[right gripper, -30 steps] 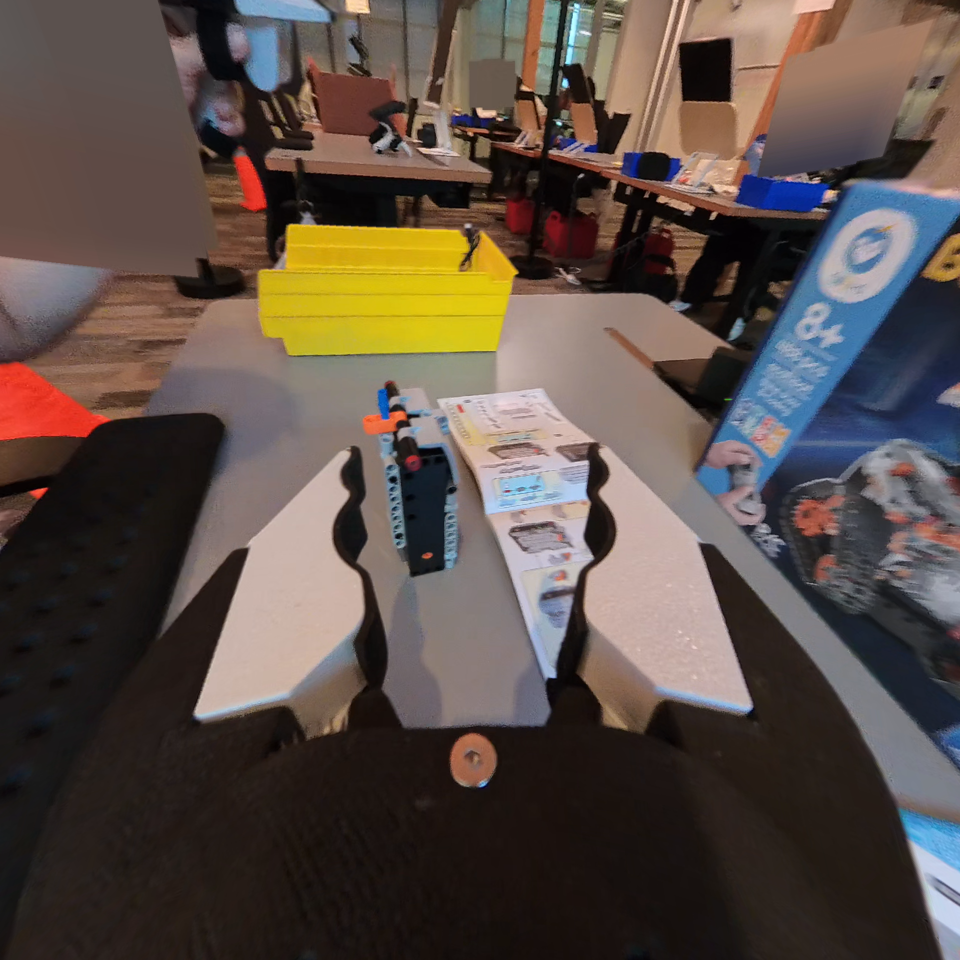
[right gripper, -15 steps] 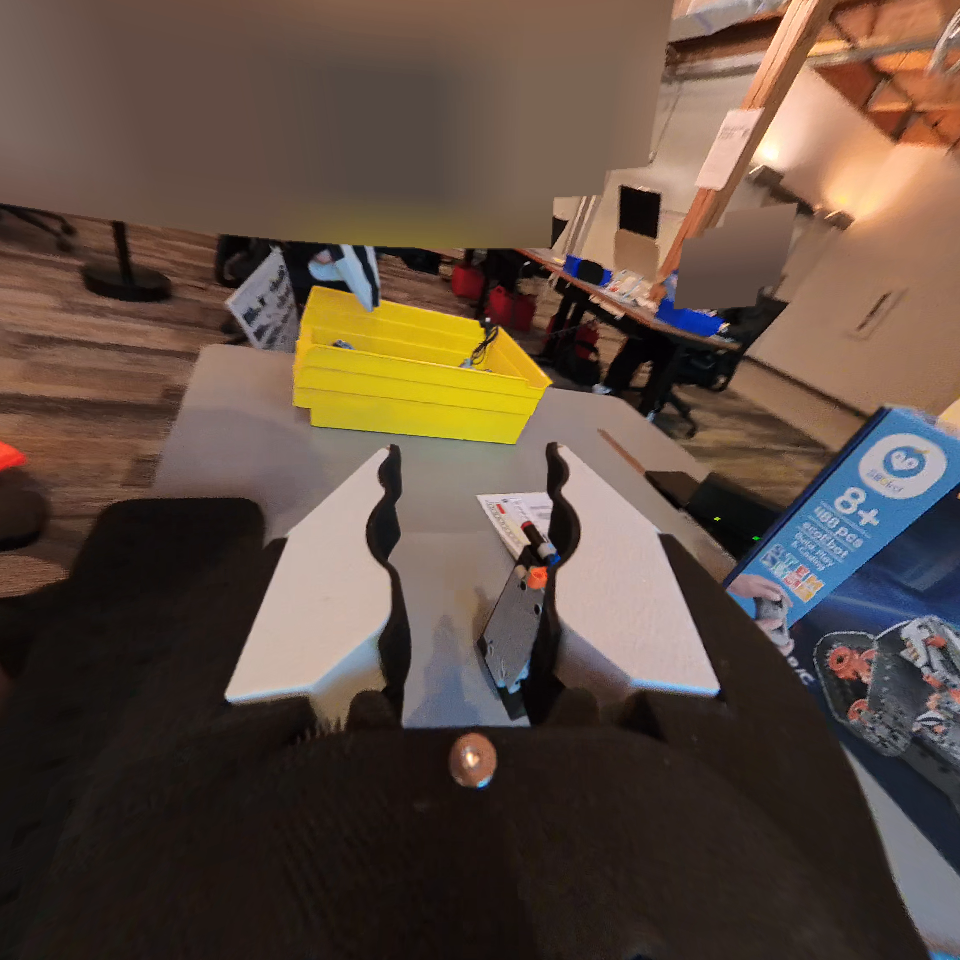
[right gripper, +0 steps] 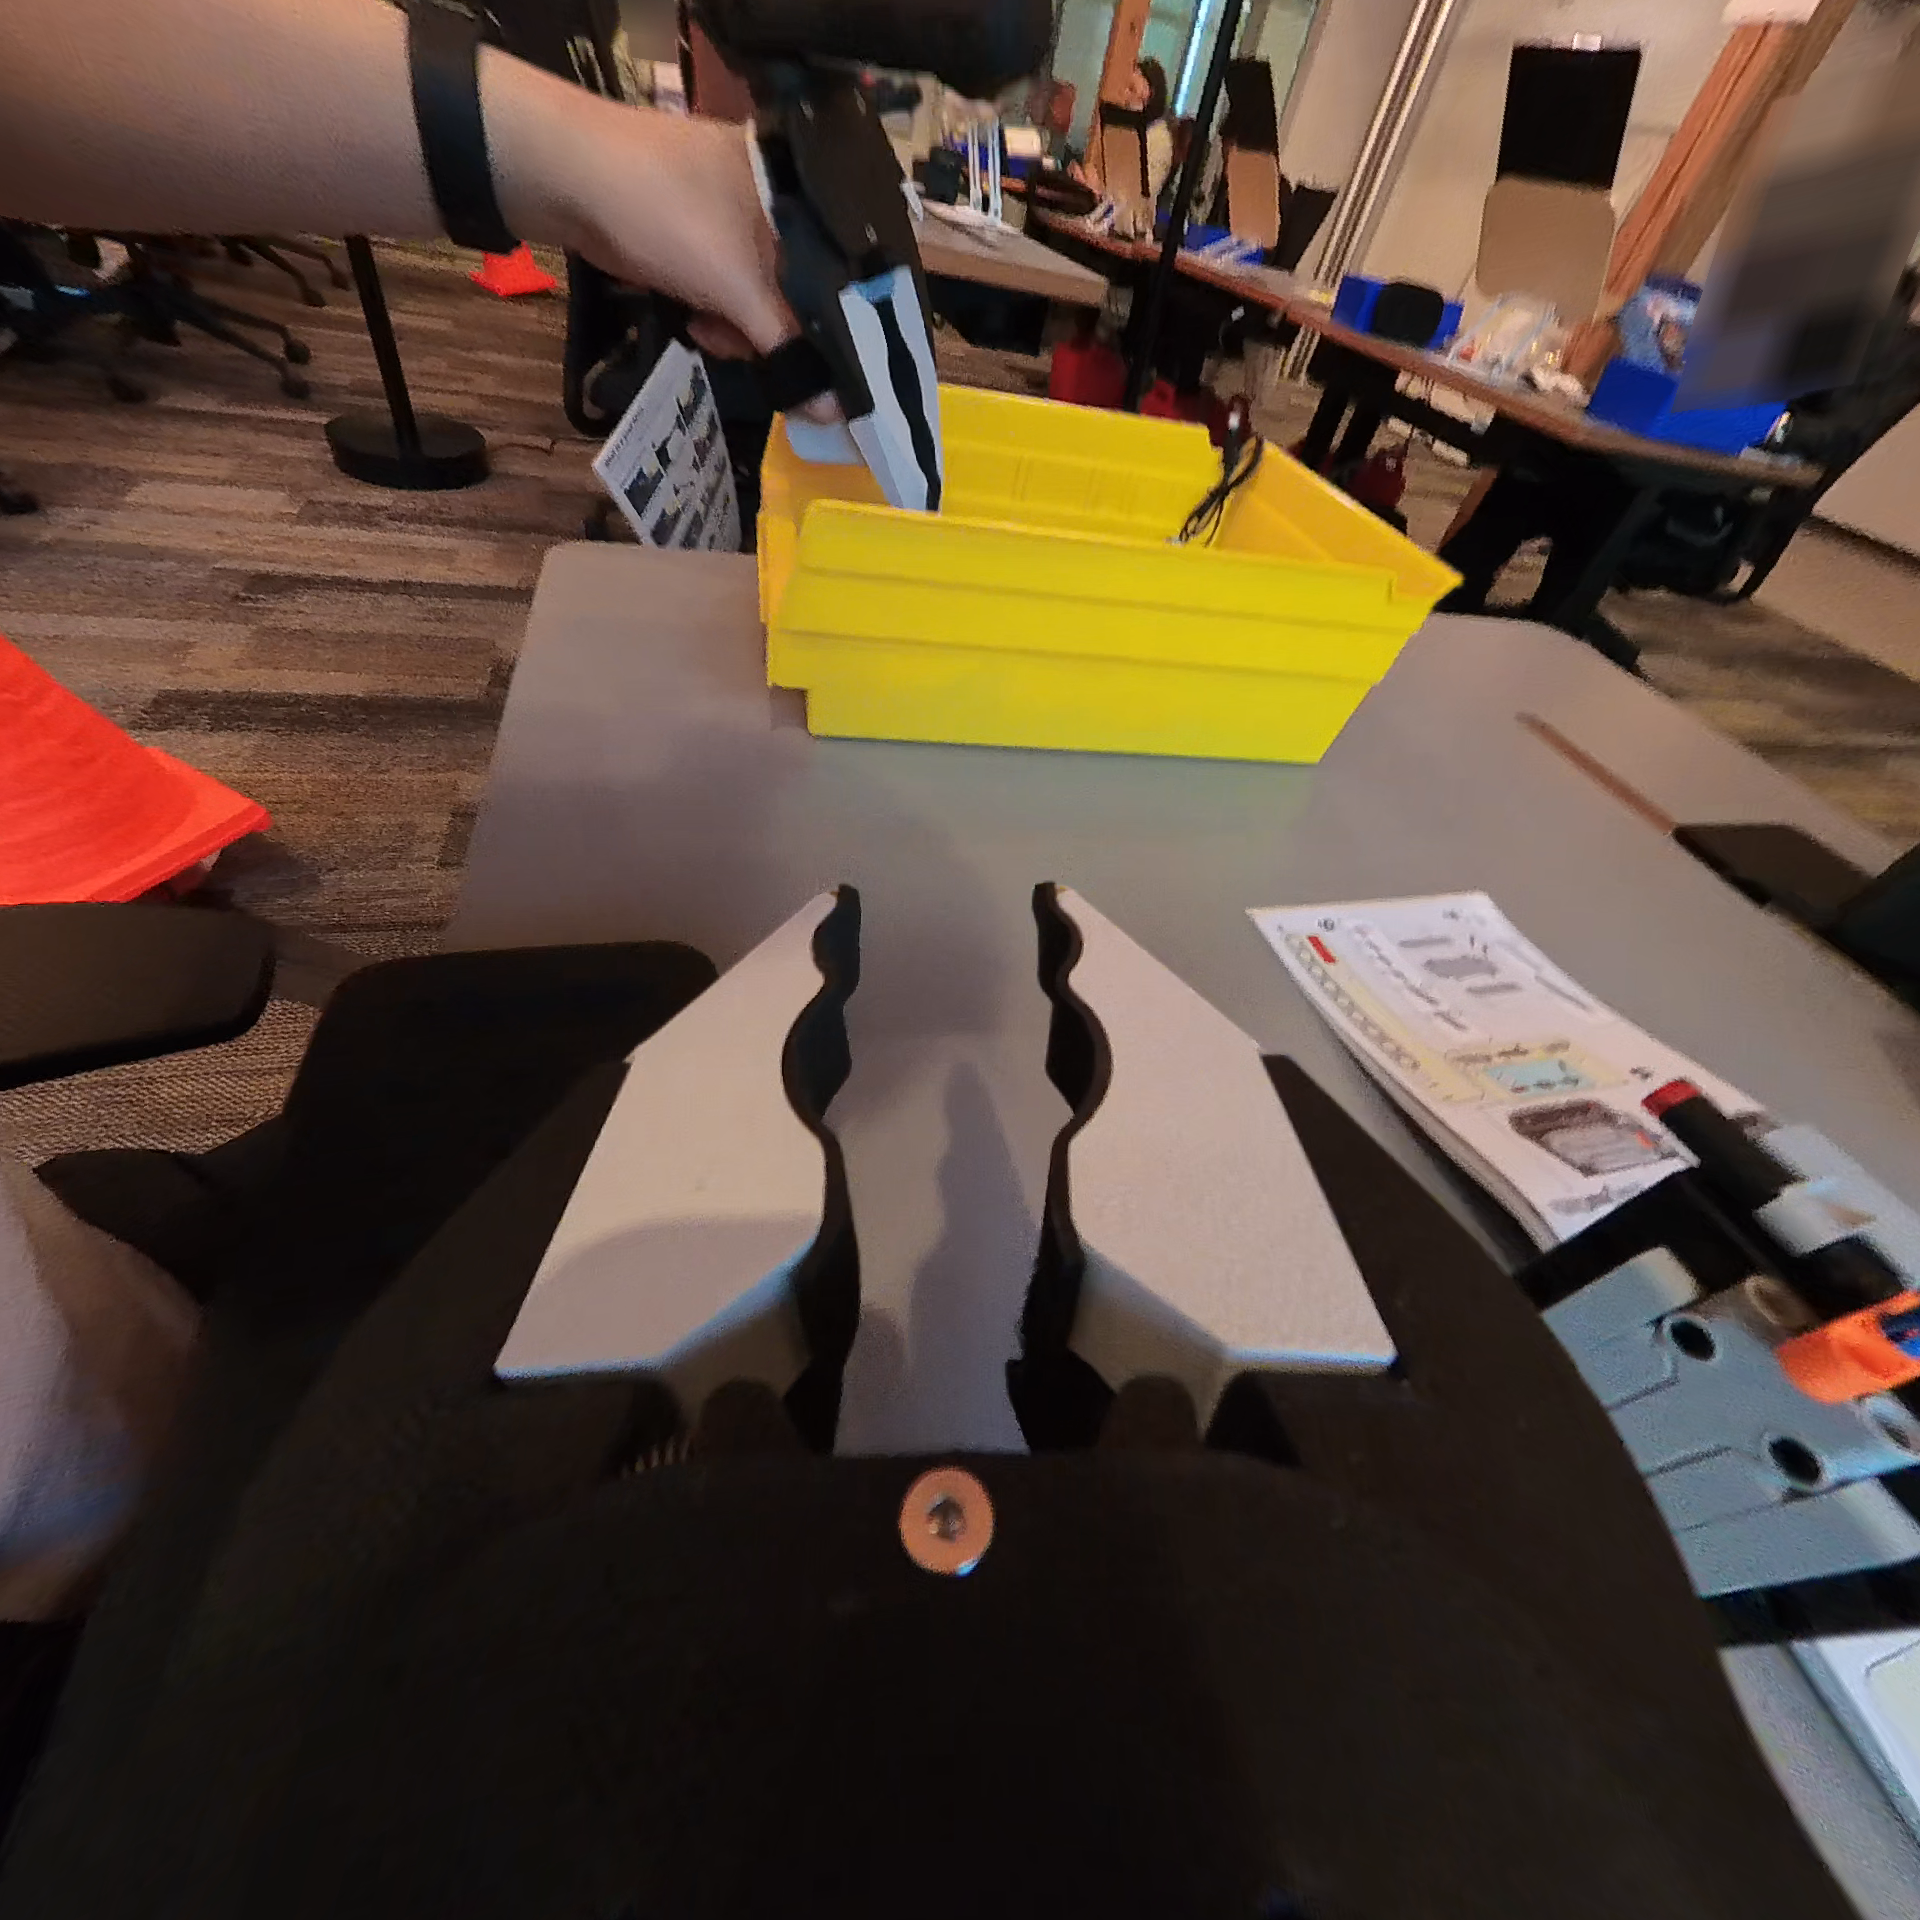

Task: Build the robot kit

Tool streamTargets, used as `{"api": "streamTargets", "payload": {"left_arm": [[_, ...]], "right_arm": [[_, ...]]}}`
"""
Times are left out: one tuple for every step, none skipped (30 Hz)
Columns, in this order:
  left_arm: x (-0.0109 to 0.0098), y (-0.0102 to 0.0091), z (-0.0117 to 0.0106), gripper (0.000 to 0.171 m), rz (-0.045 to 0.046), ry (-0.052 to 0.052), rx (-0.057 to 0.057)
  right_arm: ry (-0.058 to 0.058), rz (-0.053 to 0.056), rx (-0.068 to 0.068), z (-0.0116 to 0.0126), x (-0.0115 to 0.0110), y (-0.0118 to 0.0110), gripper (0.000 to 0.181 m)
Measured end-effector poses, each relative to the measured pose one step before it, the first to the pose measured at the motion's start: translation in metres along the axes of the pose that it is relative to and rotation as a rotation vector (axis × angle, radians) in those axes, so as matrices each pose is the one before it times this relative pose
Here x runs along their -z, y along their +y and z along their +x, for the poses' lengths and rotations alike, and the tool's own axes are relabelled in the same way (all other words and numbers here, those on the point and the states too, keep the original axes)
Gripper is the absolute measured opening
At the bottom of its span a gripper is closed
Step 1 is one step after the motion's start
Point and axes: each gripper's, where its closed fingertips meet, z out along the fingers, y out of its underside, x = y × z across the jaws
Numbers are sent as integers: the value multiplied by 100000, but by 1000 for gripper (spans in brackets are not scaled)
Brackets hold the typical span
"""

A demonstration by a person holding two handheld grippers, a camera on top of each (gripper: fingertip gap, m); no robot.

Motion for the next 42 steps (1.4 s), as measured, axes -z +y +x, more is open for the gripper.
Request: {"api": "streamTargets", "payload": {"left_arm": [[-45,-70,-187,10,-79,-831,-1053],[-34,-91,-137,10,155,-560,-804],[-23,-82,-105,10,290,-305,-528],[-9,-75,-115,10,349,-361,-503],[39,-22,-195,10,157,-747,-634],[93,35,-308,10,-120,-1153,-755],[148,60,-409,11,-342,-1437,-704],[222,45,-526,11,-138,-1693,-641],[295,30,-666,11,-37,-2208,-490],[301,124,-738,12,-577,-2367,-485],[222,302,-536,15,-1815,-808,-407],[103,597,-68,17,-3873,2293,34],[52,566,-148,16,-4038,1394,255],[22,335,-239,16,-2159,-144,72],[18,162,44,14,-955,777,24],[28,77,221,12,-660,1143,461],[-6,138,251,13,-1086,597,577],[-47,313,383,15,-1979,779,330],[-113,398,355,16,-2305,33,263],[-121,337,152,16,-1715,-1544,59],[-91,293,48,16,-1074,-2298,-214],[-40,253,78,15,-579,-2001,-251],[39,221,-84,15,-256,-2648,91],[84,159,-214,16,226,-3113,42],[90,88,-46,16,888,-1820,-100],[47,94,52,19,844,-857,512],[-36,98,-146,26,487,-1710,1101],[-85,83,-109,28,758,-1379,774],[-102,67,87,27,1085,-121,429],[-138,79,113,25,854,253,550],[-157,107,-47,23,503,-581,489],[-169,134,-173,23,34,-1383,-105],[-167,182,-132,22,-525,-1178,-572],[-145,143,-49,22,-556,-533,-344],[-126,41,71,21,-239,345,241],[-72,-60,107,21,250,819,705],[-34,-111,106,20,459,805,617],[-27,-123,11,19,404,151,211],[-21,-89,-54,18,124,-298,-193],[-22,-48,7,18,-185,-3,-342],[-15,-86,74,18,-114,416,-168],[14,-136,49,18,239,377,27]], "right_arm": [[342,-1839,-1596,228,-137,570,33],[525,-1660,-1299,245,-100,482,31],[406,-1086,-954,205,-96,359,30],[398,-762,-885,194,-89,254,30],[65,-491,-824,136,-95,173,30],[-59,-103,-598,109,-89,81,30],[100,275,-378,101,-74,12,30],[74,313,-291,95,-73,17,29],[-61,94,-393,75,-117,53,29],[-174,40,-346,38,-128,43,29],[-325,58,-147,10,-140,45,29],[-306,-75,-33,-13,-126,51,29],[-276,-238,80,-22,-107,63,29],[-397,-370,251,-62,-114,94,29],[-346,-738,352,-73,-124,153,29],[-51,-809,556,-18,-104,156,29],[264,-397,782,0,-69,79,29],[262,-61,760,23,-37,9,29],[73,108,450,29,-26,-12,29],[-33,187,10,38,-8,-19,29],[-197,209,-390,46,2,0,29],[-202,151,-713,67,-2,10,29],[44,191,-852,109,19,13,29],[85,348,-715,96,20,-21,29],[45,372,-531,72,45,-31,29],[53,199,-381,59,43,-25,29],[152,194,-122,36,57,-57,29],[257,444,266,45,80,-95,29],[227,356,417,33,60,-82,29],[42,34,266,0,34,-18,29],[-214,-101,72,-40,3,22,29],[-396,-107,-29,-71,-13,29,29],[-416,-59,-1,-71,-14,13,29],[-396,85,44,-71,-13,-26,29],[-378,119,-58,-65,-2,-16,29],[-318,82,-157,-35,7,-17,29],[-255,5,-202,-29,12,-6,29],[-71,54,-177,4,16,-10,29],[75,257,-118,25,34,-51,29],[-15,341,-111,11,42,-59,29],[-95,224,-189,-3,37,-47,29],[-113,68,-221,-5,15,-12,29]]}}
